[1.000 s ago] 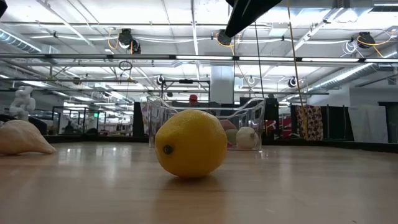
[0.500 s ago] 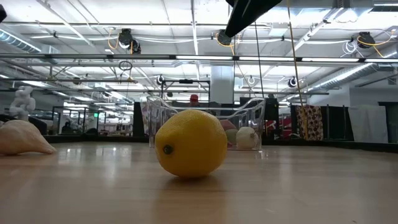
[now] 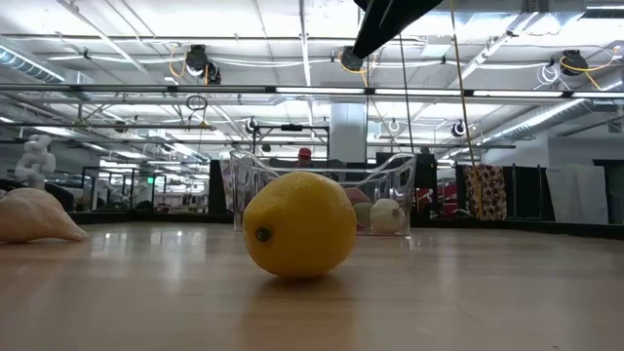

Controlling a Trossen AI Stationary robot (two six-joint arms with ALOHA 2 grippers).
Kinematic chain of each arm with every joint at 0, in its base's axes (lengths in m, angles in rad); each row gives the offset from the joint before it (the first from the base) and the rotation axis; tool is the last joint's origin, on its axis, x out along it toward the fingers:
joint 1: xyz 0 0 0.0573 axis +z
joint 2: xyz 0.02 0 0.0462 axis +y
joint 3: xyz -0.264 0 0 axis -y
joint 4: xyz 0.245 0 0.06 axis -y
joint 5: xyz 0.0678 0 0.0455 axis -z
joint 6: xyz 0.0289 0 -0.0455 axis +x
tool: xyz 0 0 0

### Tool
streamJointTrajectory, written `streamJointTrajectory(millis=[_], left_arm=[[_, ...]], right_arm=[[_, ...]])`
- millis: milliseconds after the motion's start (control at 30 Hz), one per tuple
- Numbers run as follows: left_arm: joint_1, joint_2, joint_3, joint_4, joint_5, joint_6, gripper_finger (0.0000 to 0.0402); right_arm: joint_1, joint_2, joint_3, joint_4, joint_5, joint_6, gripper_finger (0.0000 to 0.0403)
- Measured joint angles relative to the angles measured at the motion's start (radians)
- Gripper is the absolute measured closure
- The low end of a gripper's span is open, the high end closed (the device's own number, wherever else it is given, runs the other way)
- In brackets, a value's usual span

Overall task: Sort produce into baskets
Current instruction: Put the yellow bell pepper into the bottom transparent bin

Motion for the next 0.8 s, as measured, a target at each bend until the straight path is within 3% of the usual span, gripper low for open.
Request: streamJointTrajectory(millis=[667,800], left_arm=[[0.001,0.064,0.000,-0.009,-0.032,0.009,0.0247],[0.001,0.065,0.000,-0.008,-0.042,0.033,0.0264]], right_arm=[[0.000,0.000,0.000,0.000,0.000,-0.001,0.0149],[0.000,0.000,0.000,0.000,0.000,-0.001,0.0149]])
